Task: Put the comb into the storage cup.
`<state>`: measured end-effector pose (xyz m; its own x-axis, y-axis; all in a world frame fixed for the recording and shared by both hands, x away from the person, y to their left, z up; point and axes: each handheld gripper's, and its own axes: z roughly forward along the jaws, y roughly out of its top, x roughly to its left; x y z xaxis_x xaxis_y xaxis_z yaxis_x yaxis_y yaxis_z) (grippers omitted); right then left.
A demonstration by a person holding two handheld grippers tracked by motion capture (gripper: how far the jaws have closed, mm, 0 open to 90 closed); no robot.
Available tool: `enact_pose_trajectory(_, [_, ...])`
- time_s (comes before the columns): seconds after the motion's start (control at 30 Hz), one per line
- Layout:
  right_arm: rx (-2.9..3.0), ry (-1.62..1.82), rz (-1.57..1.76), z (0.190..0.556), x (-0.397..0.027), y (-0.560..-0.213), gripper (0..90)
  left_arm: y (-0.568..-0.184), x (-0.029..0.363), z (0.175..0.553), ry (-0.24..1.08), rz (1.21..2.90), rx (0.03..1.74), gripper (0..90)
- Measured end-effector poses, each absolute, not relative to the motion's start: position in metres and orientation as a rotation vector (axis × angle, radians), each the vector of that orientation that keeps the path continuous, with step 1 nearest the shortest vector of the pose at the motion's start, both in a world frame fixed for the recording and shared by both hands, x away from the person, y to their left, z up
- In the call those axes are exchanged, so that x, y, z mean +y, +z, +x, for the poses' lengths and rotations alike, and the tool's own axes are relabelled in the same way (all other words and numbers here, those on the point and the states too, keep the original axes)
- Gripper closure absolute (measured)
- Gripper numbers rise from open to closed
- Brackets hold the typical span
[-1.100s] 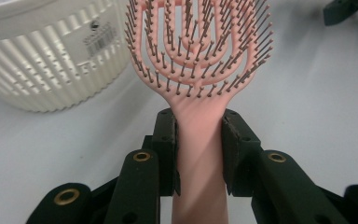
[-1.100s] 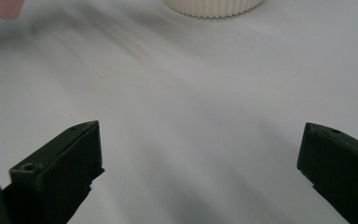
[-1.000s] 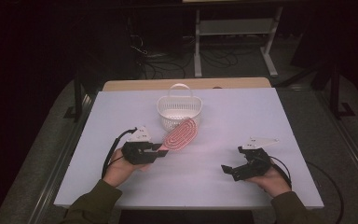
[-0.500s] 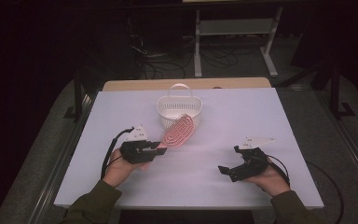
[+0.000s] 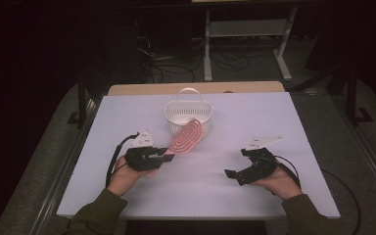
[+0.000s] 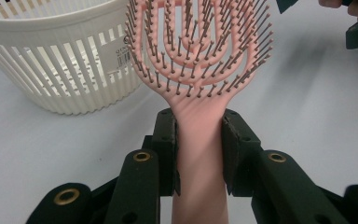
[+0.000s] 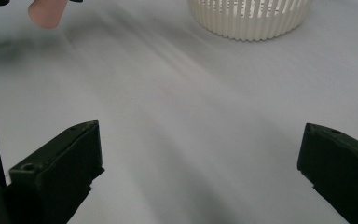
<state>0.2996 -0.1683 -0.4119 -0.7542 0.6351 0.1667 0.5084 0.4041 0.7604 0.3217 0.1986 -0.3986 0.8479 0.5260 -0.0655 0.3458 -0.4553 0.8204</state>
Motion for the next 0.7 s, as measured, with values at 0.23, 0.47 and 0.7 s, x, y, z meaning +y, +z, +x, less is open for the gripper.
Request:
enact_pose_trajectory(0.23, [2.526, 1.280, 1.034, 0.305, -0.163, -0.410, 0.0, -0.399, 0.197, 0.321, 0.245, 2.090, 0.631, 70.0])
enact_pose_trajectory(0.47, [2.532, 1.288, 1.028, 0.309, -0.159, -0.408, 0.0, -0.399, 0.197, 0.321, 0.249, 2.086, 0.634, 70.0])
enact_pose_trajectory(0.7, [2.536, 1.304, 1.011, 0.314, -0.153, -0.403, 0.0, -0.399, 0.197, 0.321, 0.253, 2.085, 0.634, 70.0])
